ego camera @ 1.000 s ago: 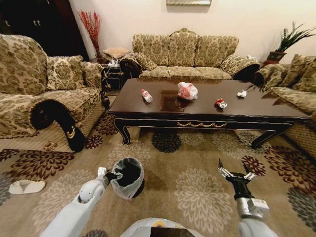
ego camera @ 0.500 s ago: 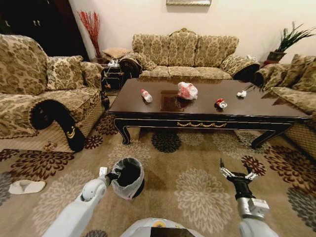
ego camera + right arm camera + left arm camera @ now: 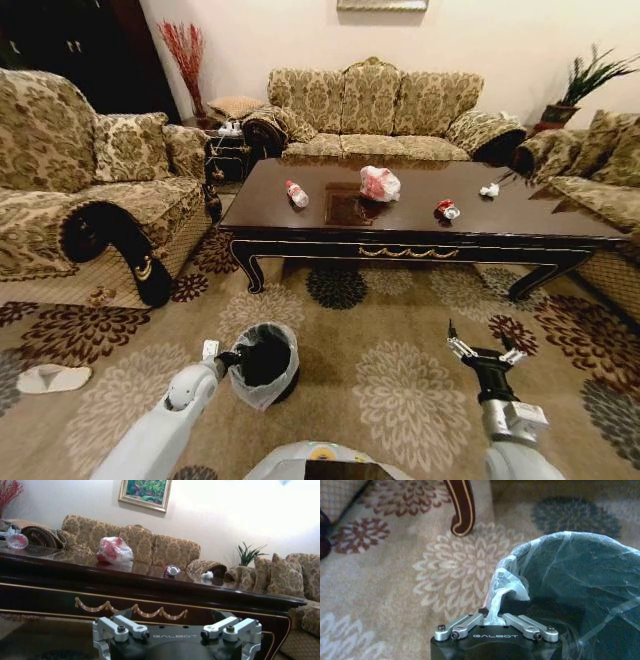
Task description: Move to the front of the table and place the trash on the table into the trash bin.
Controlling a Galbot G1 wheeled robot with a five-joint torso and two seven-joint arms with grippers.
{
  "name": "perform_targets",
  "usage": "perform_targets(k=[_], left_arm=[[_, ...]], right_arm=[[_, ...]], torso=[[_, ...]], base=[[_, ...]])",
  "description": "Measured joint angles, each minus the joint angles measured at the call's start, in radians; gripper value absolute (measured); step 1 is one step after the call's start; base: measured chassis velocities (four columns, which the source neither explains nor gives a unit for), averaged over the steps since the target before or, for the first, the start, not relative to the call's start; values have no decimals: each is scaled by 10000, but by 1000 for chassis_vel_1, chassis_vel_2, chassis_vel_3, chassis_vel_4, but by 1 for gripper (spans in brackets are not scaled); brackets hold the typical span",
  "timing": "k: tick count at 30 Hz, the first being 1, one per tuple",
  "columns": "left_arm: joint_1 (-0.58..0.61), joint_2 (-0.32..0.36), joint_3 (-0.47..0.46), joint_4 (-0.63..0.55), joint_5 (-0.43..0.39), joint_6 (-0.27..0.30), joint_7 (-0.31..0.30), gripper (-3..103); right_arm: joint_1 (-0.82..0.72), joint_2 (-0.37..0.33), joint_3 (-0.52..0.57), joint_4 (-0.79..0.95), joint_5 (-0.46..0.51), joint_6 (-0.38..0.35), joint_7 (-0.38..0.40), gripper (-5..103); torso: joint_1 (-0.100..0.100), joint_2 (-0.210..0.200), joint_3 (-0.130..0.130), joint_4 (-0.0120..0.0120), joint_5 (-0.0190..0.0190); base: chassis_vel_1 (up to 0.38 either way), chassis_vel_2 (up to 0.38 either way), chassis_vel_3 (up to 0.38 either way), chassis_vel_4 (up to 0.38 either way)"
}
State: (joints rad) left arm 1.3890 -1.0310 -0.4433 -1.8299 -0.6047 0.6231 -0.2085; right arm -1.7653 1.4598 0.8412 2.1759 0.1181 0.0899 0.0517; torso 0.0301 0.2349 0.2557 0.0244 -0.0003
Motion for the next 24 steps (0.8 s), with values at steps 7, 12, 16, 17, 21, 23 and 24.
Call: perform_targets(k=[7,12,16,17,21,23,24], left_arm=[[567,-303,-984,-1459,515,-918,-129,2],[895,-894,-1453,-2337,935,-2324,-193,2],[1144,-1213,-1510,-2815,1068,-2778,-194,2],[1326,-1352,-1515,-3106,1222,-2843,-165,2],[1795,-1582,-1522,-3606,1788,-2879,-55,2],[2132,-1766,-1591,-3966,2254,-2882,-35,2],[2132,-1766,-1591,-3966,2254,-2882,-35,2]], right_arm=[[250,-106,-3,177,291,-399,66,100],[385,-232,-11,424,494,-739,49,100],[414,-284,-19,563,499,-900,7,100],[450,-307,-26,610,500,-944,-2,100],[547,-335,-31,688,508,-1014,-8,100],[584,-342,-22,724,550,-1030,-9,100],[584,-342,-22,724,550,-1030,-9,100]], torso=[[0,2,-1,1,5],[0,2,-1,2,3],[0,2,-1,-1,4],[0,2,-1,-1,4],[0,2,-1,1,3],[-1,2,-1,3,5],[-1,2,-1,3,5]], base=[[0,0,0,0],[0,0,0,0],[0,0,0,0],[0,0,0,0],[0,0,0,0],[0,0,0,0],[0,0,0,0]])
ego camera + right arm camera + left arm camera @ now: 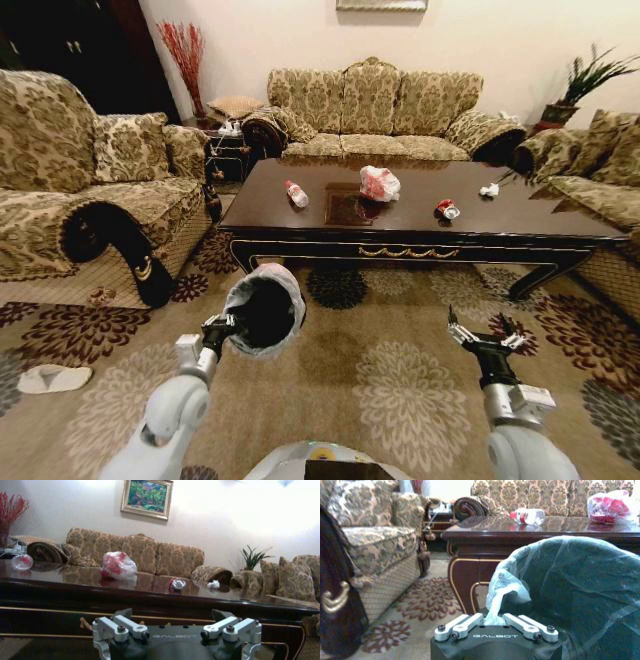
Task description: Move to the front of the table and place the trash on the table into the trash bin.
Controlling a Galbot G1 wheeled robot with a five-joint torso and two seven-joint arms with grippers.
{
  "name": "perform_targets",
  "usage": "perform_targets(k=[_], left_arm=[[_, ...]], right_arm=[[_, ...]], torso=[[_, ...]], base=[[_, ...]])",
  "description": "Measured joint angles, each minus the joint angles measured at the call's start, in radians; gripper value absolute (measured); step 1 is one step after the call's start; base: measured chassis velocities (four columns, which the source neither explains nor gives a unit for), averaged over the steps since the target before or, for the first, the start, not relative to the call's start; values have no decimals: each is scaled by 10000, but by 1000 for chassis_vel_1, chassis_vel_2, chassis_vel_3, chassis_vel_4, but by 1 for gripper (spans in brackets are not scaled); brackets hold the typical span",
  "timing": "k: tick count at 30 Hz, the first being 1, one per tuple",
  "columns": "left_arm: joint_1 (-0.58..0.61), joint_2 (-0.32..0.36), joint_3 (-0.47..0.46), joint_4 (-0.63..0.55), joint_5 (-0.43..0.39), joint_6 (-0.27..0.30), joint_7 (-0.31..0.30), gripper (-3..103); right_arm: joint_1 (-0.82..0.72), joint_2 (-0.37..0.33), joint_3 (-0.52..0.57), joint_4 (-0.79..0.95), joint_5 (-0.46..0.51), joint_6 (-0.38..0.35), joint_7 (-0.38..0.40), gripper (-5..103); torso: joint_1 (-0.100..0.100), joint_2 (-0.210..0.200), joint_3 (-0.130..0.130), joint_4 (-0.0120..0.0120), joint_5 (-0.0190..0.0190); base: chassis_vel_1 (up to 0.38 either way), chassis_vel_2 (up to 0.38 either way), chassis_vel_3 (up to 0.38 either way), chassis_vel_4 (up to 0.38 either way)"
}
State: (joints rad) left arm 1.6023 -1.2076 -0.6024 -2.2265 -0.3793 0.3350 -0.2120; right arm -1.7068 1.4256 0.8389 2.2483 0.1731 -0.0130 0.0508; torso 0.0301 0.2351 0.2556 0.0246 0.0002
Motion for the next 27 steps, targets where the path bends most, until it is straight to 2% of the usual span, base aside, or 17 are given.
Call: perform_targets(k=[9,27], left_arm=[[450,-115,-169,-694,208,61,-71,2],[756,4,-238,-1123,158,238,-653,2]], right_arm=[[88,93,77,-67,34,40,4,100],[62,203,126,-93,64,190,-8,100]], torso=[[13,39,24,-2,-3],[261,802,539,-2,-2]], base=[[0,0,0,0],[0,0,0,0]])
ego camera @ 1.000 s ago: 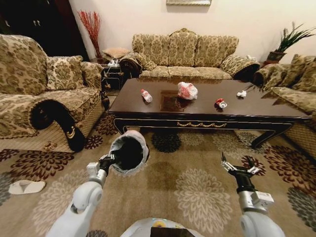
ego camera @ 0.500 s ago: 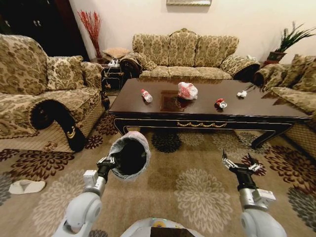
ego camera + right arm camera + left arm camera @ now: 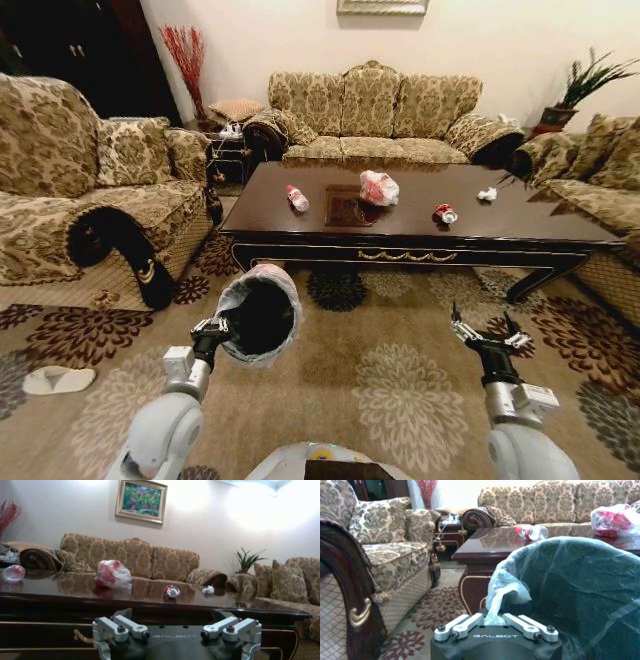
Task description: Move to the front of the table and place the trash on the table into the trash bin.
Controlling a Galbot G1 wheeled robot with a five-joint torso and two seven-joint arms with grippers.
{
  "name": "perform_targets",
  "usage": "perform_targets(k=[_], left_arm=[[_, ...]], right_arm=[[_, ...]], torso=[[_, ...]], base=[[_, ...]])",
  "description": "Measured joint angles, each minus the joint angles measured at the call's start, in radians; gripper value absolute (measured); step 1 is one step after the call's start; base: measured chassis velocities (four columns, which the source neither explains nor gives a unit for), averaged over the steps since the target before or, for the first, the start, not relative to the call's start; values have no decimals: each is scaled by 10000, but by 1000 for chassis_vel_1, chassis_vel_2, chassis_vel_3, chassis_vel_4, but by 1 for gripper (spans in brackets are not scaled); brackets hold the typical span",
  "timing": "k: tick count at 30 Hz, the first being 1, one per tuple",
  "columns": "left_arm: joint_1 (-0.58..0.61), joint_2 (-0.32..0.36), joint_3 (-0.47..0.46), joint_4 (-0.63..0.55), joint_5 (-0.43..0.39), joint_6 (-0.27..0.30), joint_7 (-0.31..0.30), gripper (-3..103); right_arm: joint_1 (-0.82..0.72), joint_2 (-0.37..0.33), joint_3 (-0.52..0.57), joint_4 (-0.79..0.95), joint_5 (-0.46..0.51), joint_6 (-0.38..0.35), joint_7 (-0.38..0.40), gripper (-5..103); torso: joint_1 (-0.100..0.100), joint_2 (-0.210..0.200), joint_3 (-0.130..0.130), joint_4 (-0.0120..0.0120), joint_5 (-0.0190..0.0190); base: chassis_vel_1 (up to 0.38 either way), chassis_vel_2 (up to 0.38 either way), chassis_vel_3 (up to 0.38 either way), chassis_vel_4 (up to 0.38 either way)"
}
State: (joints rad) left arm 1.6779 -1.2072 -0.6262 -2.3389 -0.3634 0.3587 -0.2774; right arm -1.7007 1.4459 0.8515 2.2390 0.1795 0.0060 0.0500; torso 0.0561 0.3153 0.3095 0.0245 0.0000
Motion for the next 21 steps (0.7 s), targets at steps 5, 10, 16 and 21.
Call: perform_targets(k=[5,10,16,21], left_arm=[[44,0,-2,0,-18,-1,-168,2],[49,-24,7,0,-28,-12,-229,2],[5,-6,10,0,-41,-27,-252,2],[-77,48,10,57,-77,-33,-302,2]], right_arm=[[-3,1,0,-3,1,33,-10,100],[26,-1,-32,-6,-10,34,-14,100],[83,-6,-46,-6,-26,28,-16,100],[81,58,-7,-12,-38,26,-23,100]], torso=[[84,223,139,0,0],[149,404,251,0,0],[224,622,400,0,0],[336,887,549,0,0]], base=[[0,0,0,0],[0,0,0,0],[0,0,0,0],[0,0,0,0]])
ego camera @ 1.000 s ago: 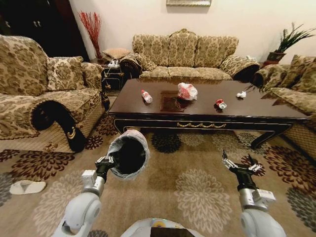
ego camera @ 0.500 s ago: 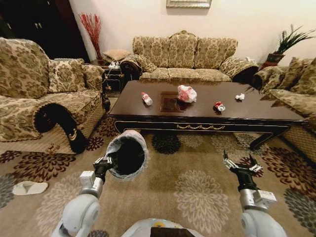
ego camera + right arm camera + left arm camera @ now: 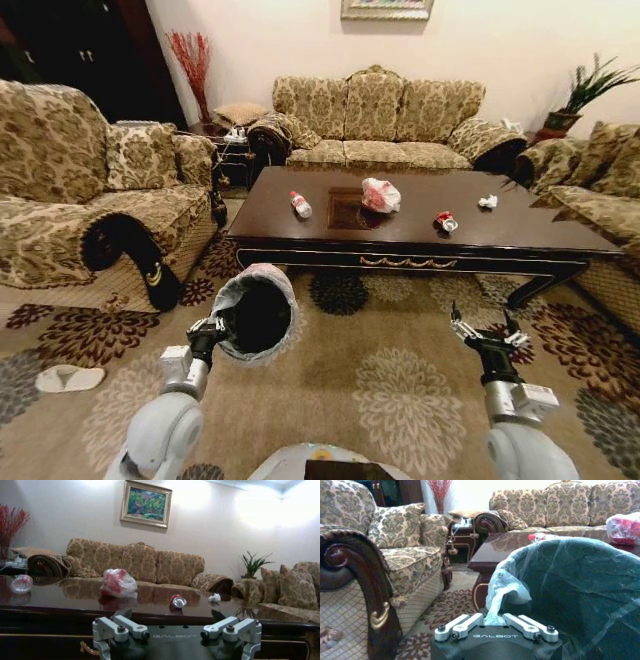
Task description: Move to the front of the table and place the trash on the table into the trash bin.
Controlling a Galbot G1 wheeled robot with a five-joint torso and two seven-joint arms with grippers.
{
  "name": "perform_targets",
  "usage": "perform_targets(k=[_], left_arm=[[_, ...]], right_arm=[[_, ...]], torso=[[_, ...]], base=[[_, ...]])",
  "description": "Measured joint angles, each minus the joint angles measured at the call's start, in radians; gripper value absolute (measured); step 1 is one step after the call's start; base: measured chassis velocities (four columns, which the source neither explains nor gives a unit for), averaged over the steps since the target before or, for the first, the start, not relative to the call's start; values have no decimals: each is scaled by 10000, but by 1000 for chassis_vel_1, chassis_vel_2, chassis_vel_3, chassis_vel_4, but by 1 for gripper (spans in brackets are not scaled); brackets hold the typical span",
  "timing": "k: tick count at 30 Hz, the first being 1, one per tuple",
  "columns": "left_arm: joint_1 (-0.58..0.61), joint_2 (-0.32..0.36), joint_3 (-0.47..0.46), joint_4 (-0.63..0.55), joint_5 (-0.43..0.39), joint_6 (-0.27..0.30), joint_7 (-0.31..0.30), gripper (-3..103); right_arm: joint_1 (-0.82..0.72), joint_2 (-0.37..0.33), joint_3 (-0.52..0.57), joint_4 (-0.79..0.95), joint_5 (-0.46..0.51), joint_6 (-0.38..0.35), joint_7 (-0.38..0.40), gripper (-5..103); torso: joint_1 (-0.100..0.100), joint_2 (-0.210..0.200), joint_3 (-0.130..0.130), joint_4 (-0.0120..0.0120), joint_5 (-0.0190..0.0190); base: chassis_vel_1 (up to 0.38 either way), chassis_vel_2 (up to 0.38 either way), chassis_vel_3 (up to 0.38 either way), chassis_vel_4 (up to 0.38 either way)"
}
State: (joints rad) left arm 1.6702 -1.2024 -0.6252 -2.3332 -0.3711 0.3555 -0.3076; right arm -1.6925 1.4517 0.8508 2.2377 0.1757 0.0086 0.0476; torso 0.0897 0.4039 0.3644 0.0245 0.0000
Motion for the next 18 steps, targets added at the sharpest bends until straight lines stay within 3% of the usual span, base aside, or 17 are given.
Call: perform_targets(k=[18], left_arm=[[-134,-73,112,320,49,-84,106,2]], right_arm=[[-63,14,117,37,23,28,-9,100]], torso=[[262,695,433,0,0]], base=[[0,0,0,0]])
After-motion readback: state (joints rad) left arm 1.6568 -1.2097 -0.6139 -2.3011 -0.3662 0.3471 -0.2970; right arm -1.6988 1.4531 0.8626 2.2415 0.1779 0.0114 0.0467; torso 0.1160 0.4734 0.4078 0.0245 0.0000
